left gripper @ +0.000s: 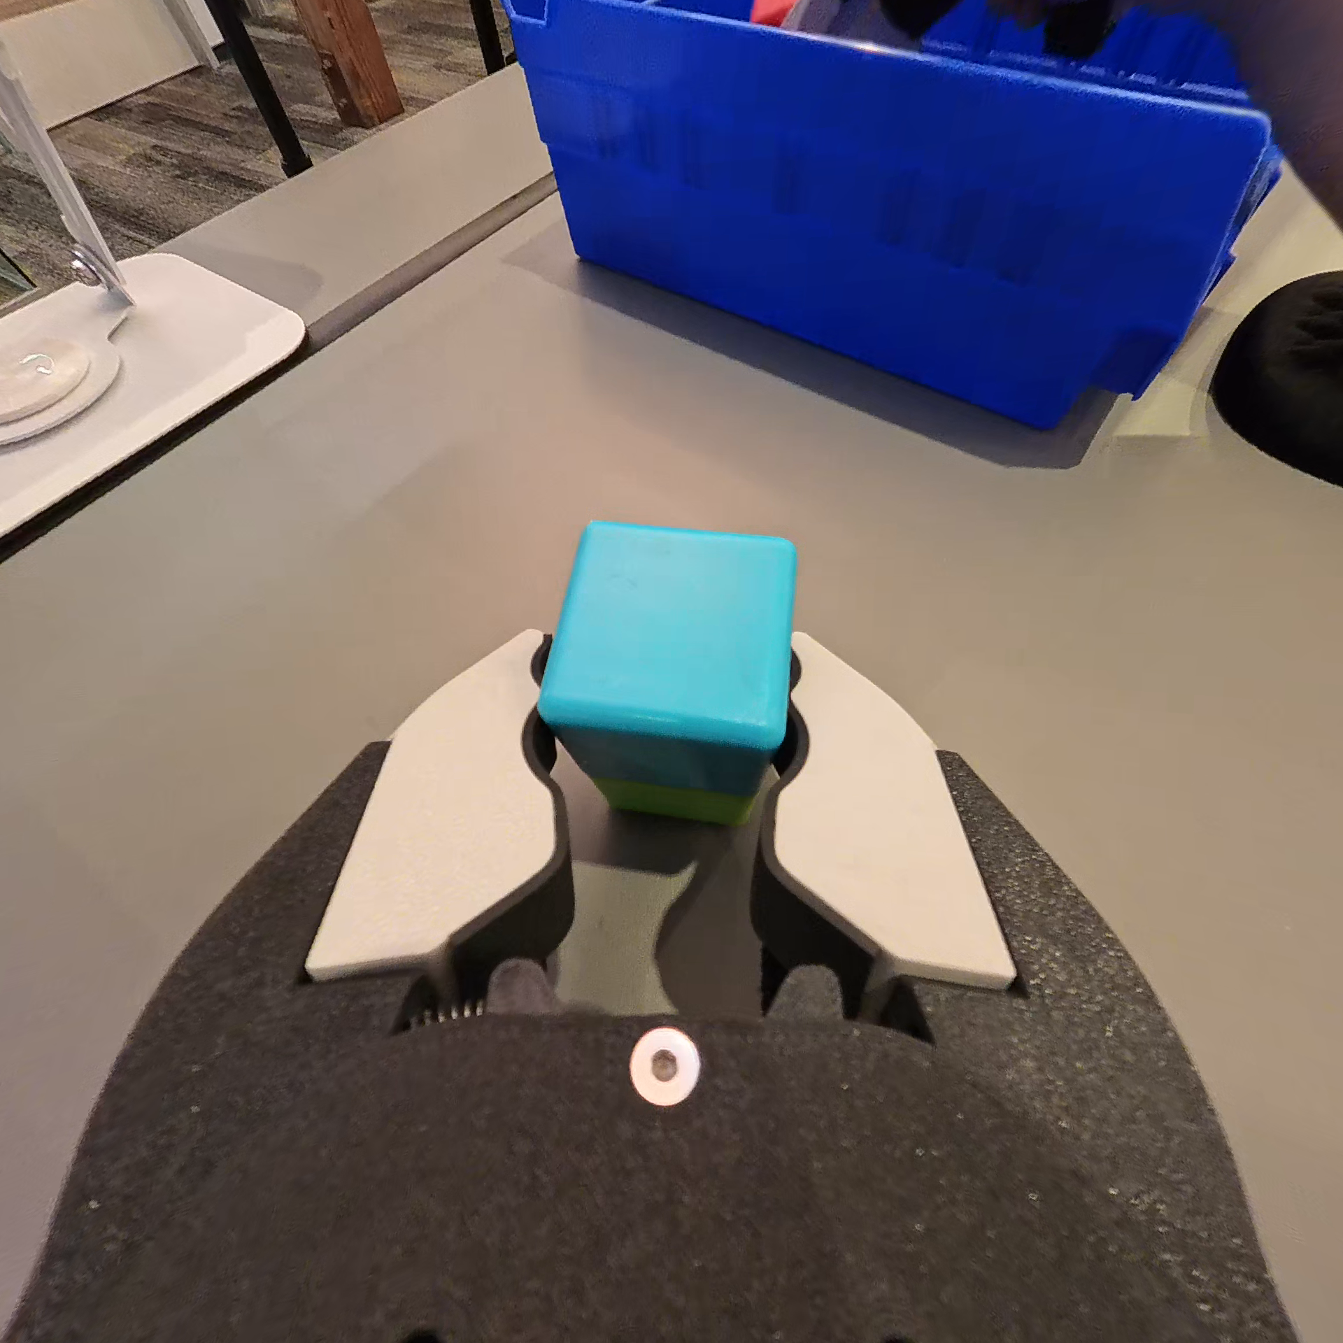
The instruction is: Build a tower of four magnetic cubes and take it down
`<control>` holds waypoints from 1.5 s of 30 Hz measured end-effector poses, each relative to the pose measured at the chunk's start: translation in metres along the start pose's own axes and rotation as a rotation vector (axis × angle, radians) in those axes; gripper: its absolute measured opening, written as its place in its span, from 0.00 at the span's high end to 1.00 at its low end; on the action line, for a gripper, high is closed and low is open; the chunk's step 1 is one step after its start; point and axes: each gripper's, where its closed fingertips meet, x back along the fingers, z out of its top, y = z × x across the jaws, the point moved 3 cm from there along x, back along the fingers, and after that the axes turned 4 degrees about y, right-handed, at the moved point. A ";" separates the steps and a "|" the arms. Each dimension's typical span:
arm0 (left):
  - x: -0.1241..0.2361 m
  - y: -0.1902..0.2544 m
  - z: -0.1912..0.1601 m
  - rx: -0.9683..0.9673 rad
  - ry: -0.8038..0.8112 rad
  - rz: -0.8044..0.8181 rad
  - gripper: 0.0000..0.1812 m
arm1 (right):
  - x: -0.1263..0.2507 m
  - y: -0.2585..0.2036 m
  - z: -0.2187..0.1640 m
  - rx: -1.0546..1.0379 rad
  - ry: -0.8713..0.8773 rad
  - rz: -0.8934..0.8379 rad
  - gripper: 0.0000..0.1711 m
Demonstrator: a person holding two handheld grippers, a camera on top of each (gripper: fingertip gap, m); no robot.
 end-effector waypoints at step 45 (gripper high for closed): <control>-0.001 0.000 -0.037 0.016 -0.253 -0.084 0.70 | 0.143 -0.332 -0.008 0.899 0.256 1.154 0.60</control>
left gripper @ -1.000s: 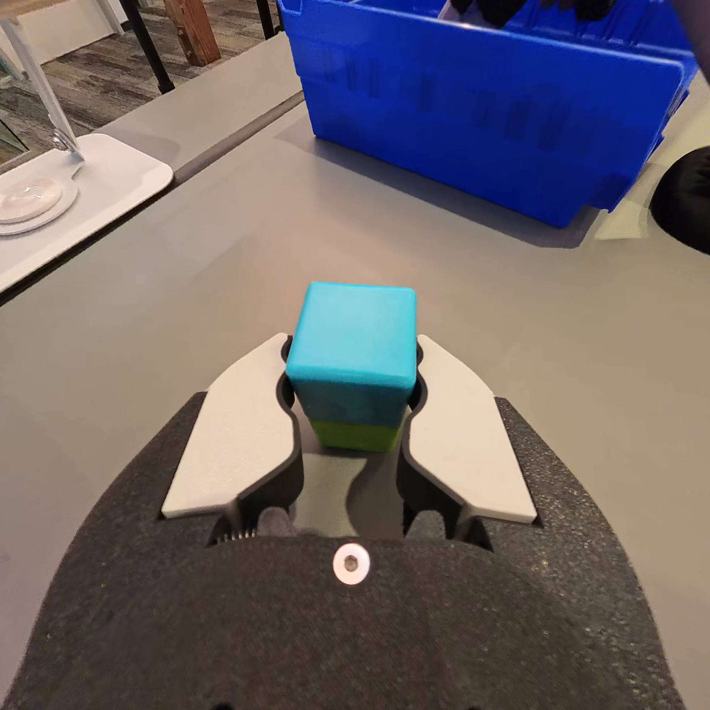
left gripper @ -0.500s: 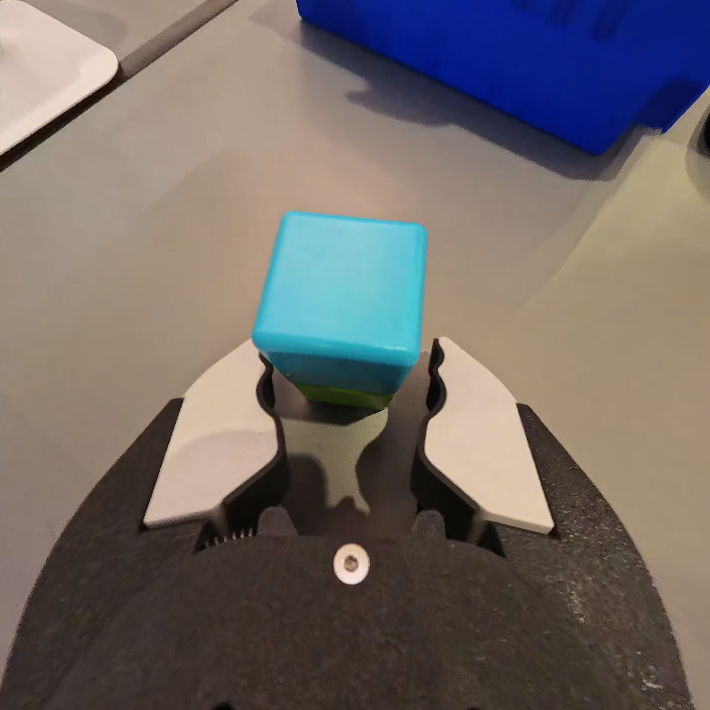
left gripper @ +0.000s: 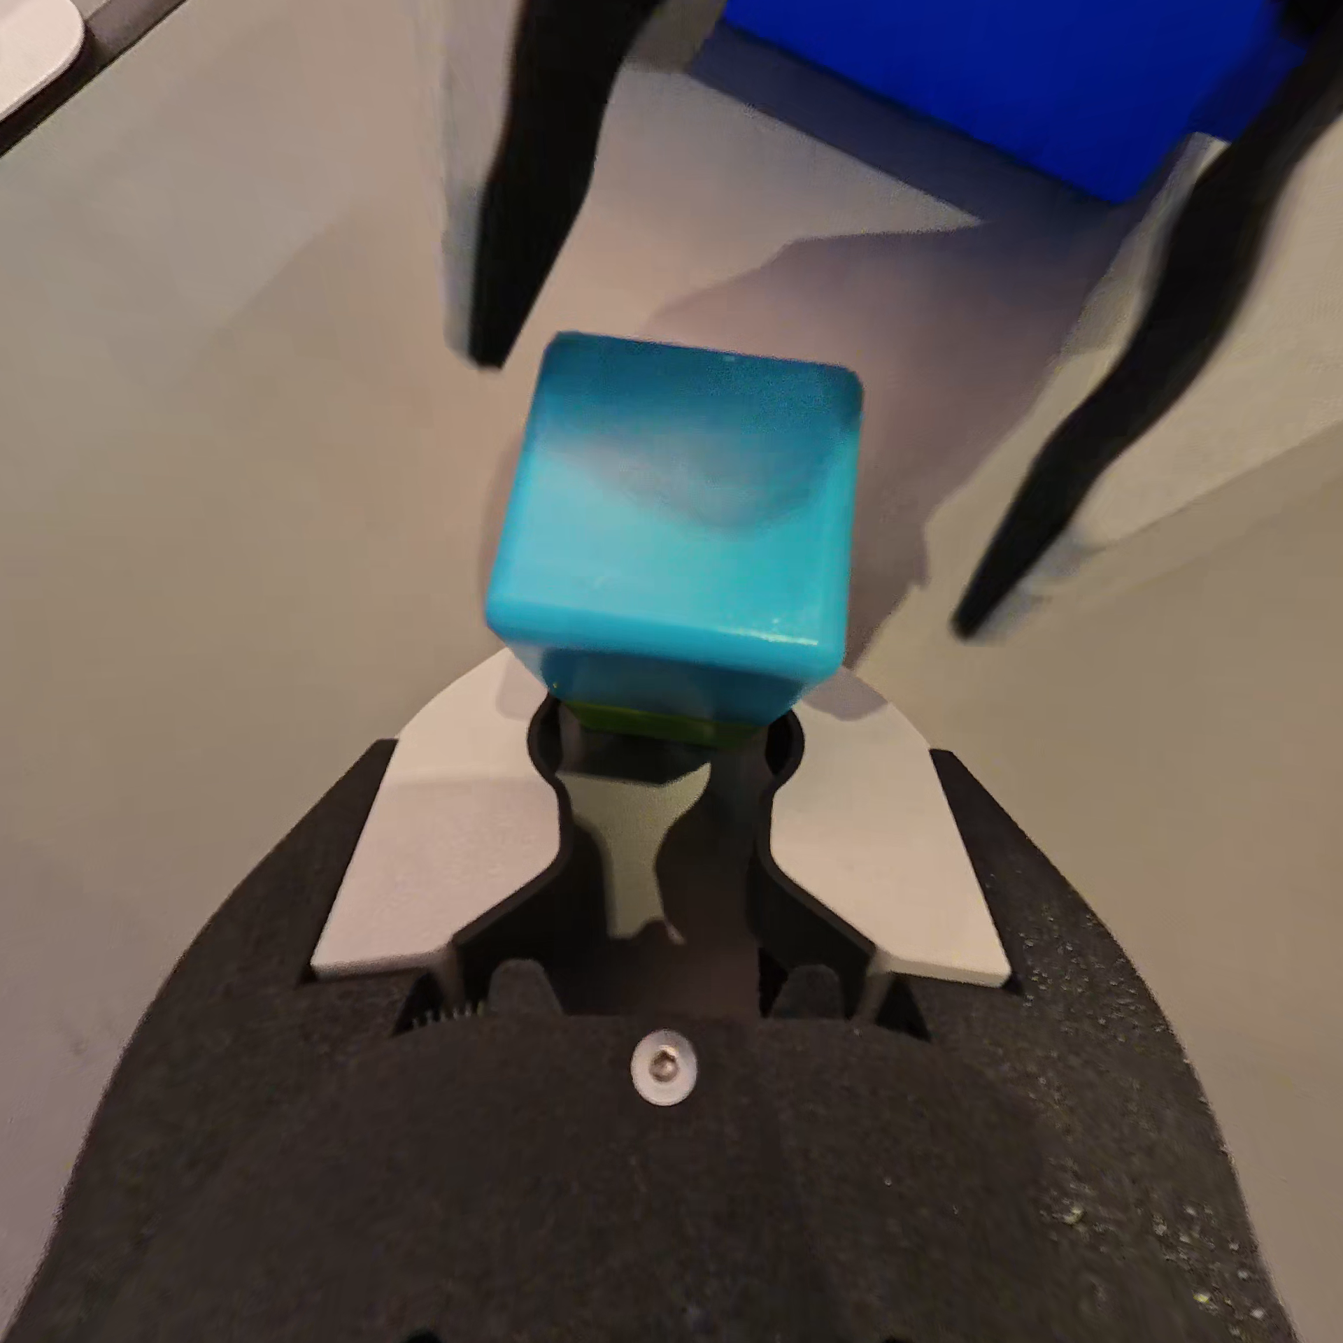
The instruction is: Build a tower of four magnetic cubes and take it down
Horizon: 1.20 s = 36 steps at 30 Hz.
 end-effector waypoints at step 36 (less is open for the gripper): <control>-0.001 0.005 0.001 -0.014 -0.008 -0.026 0.71 | 0.202 0.043 -0.090 -0.272 0.075 -0.329 0.71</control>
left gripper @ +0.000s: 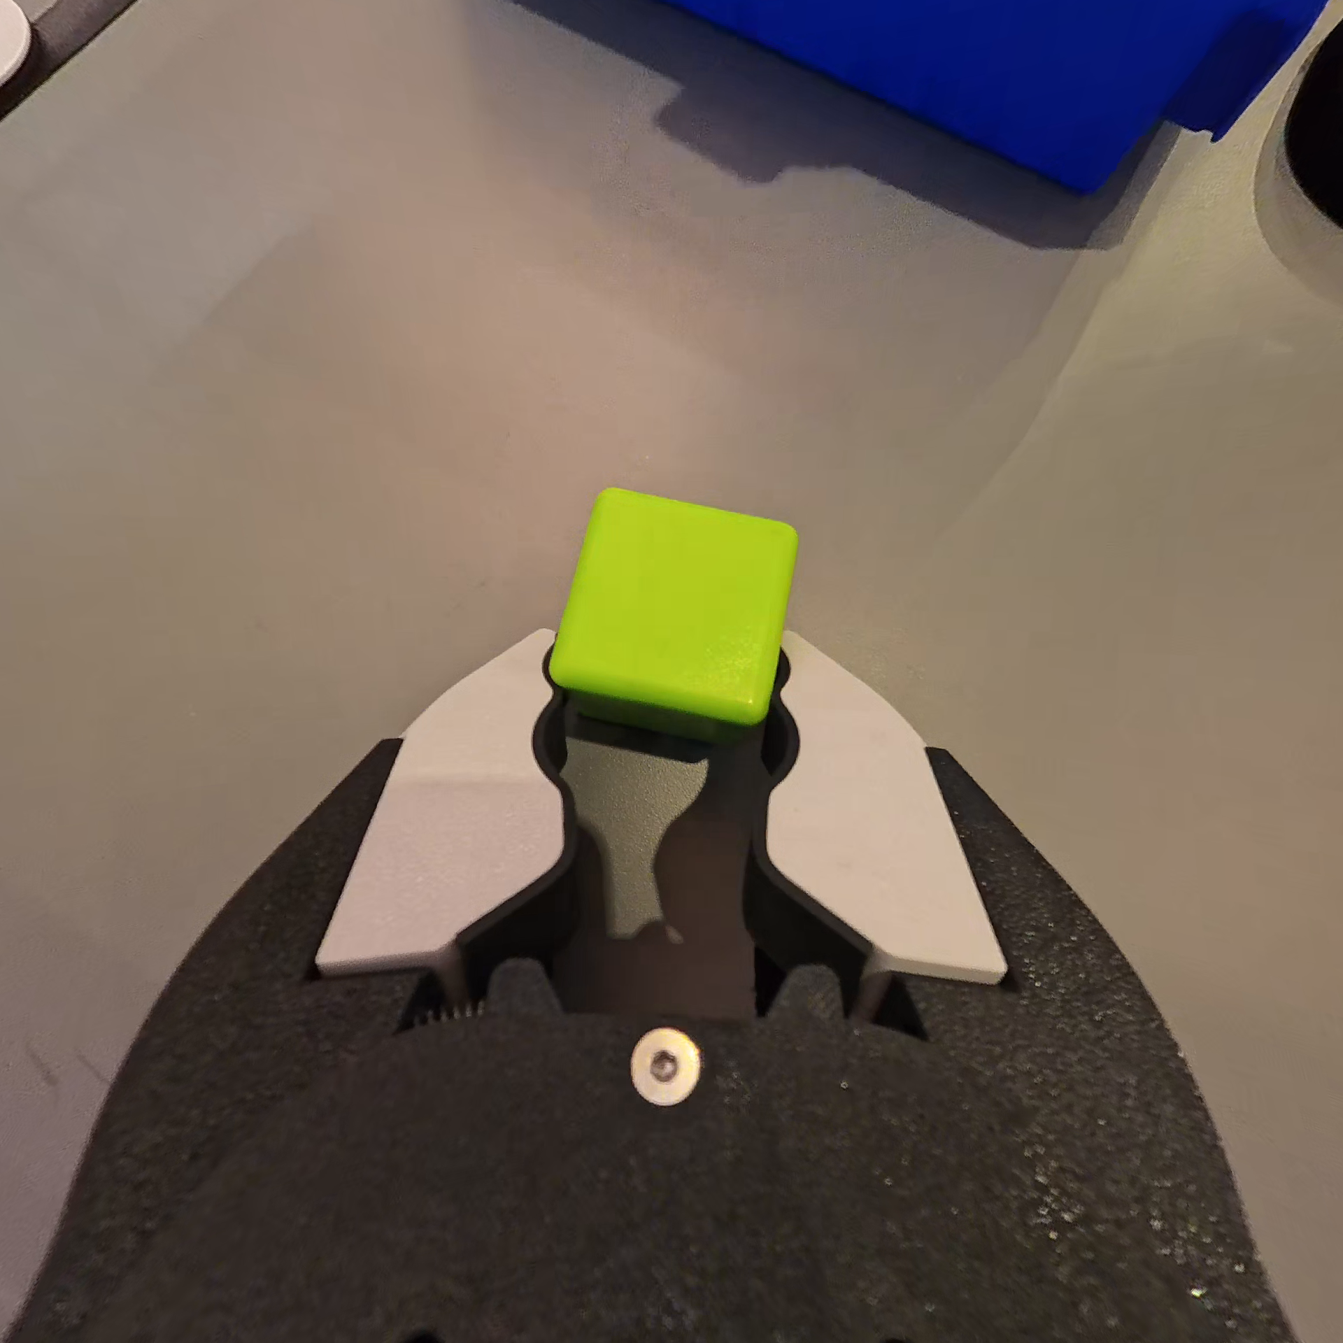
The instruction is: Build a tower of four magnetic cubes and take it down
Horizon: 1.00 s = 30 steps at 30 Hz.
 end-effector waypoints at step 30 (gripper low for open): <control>0.067 -0.002 0.098 -0.092 0.418 0.130 0.72 | -0.001 -0.049 0.100 -0.484 0.310 0.303 0.61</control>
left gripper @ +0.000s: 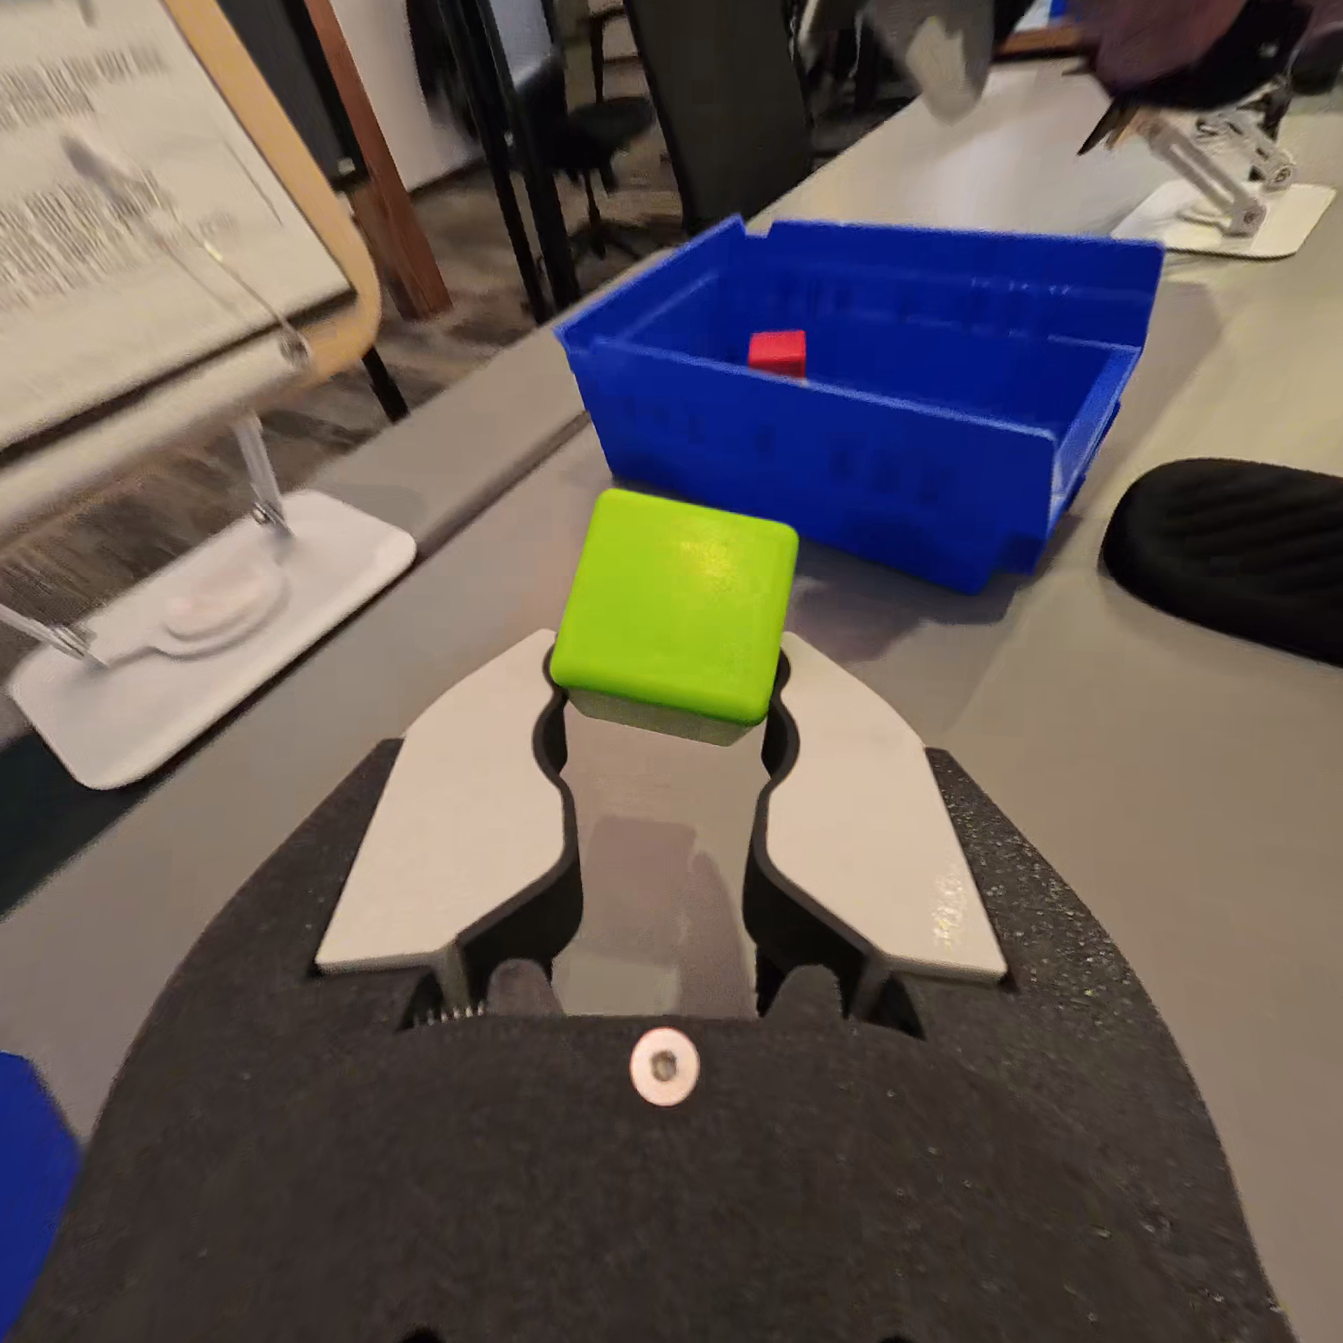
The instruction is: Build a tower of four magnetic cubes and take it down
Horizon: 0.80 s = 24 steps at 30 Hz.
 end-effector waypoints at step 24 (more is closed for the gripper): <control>-0.017 0.020 0.035 -0.285 -0.132 0.005 0.64 | 0.087 0.097 -0.072 -0.154 -0.450 -0.760 0.73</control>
